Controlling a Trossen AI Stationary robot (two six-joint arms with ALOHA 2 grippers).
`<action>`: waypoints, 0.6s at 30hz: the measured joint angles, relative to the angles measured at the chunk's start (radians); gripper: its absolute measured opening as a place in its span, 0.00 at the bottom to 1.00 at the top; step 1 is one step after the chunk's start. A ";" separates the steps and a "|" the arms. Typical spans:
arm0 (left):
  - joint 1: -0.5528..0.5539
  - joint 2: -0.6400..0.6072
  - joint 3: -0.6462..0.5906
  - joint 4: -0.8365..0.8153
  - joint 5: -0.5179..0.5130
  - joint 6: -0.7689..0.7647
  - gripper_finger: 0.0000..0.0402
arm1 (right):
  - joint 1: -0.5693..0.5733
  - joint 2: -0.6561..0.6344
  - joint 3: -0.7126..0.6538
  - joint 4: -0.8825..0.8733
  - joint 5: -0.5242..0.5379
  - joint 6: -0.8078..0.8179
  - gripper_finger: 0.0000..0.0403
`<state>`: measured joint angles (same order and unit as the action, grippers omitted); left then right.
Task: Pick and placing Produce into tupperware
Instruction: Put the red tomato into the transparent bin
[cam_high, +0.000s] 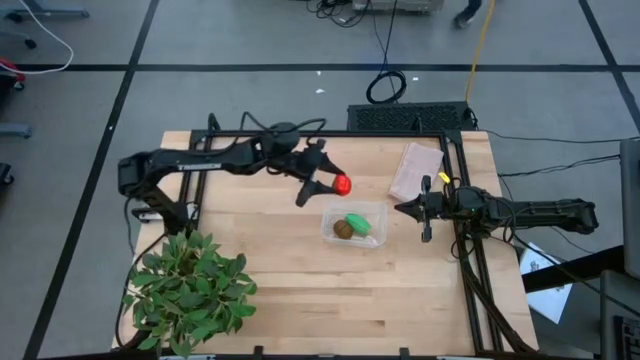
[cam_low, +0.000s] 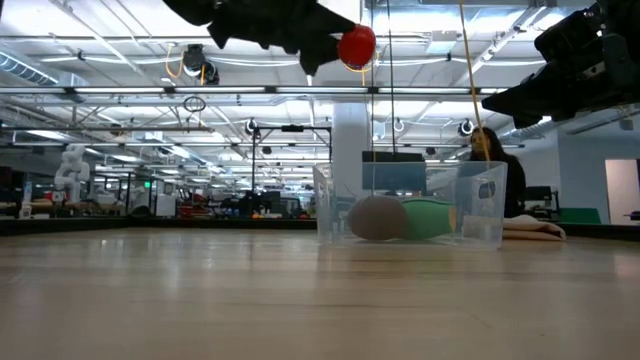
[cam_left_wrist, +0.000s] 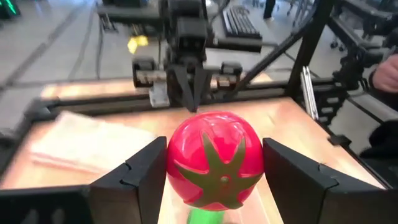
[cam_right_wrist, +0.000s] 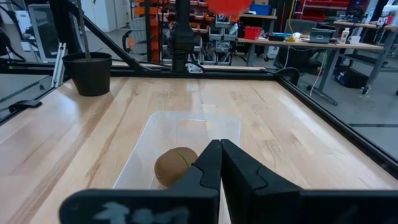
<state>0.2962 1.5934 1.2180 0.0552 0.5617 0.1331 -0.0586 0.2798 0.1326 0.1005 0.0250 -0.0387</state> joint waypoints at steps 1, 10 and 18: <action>0.003 0.015 0.016 -0.026 0.009 0.001 0.57 | 0.000 0.000 0.000 0.000 0.000 0.000 0.00; 0.004 0.143 0.166 -0.260 0.036 0.084 0.57 | 0.000 0.000 0.000 -0.001 0.000 0.000 0.00; 0.004 0.241 0.247 -0.503 0.029 0.223 0.57 | 0.000 0.000 0.000 -0.002 0.000 0.000 0.00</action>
<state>0.3005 1.8341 1.4654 -0.4474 0.5903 0.3559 -0.0586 0.2799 0.1326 0.0990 0.0250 -0.0383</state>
